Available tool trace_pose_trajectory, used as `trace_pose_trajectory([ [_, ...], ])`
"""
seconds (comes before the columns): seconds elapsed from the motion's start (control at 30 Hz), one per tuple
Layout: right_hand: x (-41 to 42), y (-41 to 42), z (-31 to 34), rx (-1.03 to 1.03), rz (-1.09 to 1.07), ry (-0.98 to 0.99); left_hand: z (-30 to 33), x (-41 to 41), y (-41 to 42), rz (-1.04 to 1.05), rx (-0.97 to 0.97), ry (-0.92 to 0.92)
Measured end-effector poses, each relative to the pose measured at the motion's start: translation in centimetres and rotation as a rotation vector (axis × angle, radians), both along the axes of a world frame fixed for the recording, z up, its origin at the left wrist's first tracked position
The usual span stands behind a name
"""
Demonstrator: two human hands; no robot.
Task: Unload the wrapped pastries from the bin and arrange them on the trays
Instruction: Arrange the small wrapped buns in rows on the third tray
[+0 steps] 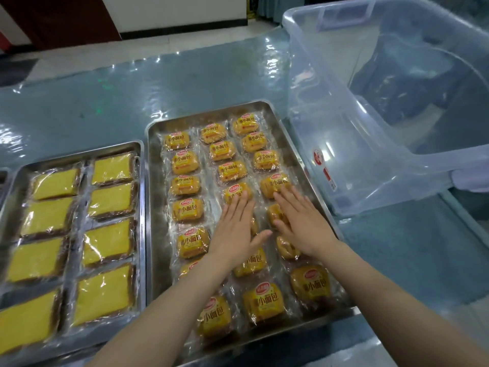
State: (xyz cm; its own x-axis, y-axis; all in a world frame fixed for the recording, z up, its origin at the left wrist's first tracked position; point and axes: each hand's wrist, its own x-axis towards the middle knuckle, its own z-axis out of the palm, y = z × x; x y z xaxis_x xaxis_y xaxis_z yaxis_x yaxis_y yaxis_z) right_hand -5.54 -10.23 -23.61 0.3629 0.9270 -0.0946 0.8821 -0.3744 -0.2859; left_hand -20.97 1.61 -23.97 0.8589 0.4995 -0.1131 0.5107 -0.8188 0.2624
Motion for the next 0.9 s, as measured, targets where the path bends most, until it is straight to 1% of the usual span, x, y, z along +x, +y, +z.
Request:
trace_pose_trajectory([
  [0.1,1.1,2.6,0.0,0.002,-0.003,0.04,0.3,1.4,1.6,0.037,-0.012,-0.003],
  [0.2,1.7,4.6,-0.6,-0.027,-0.004,0.062,0.0,2.7,2.8,0.065,-0.025,0.036],
  [0.33,1.9,5.2,-1.4,-0.023,0.0,0.068,-0.8,2.5,4.3,0.064,-0.061,0.098],
  [0.57,1.6,4.6,-0.9,0.01,-0.017,0.092,-0.8,1.0,4.4,0.069,-0.093,0.065],
  [0.73,1.6,6.0,0.3,0.093,-0.016,0.104,-0.8,1.2,4.4,0.07,-0.091,0.035],
  [0.8,1.6,7.5,0.6,0.11,-0.002,0.128,-0.7,1.0,4.9,0.103,-0.046,0.015],
  [0.9,1.3,10.4,1.0,0.122,0.035,0.218,-0.4,-0.4,6.6,0.213,0.018,-0.044],
])
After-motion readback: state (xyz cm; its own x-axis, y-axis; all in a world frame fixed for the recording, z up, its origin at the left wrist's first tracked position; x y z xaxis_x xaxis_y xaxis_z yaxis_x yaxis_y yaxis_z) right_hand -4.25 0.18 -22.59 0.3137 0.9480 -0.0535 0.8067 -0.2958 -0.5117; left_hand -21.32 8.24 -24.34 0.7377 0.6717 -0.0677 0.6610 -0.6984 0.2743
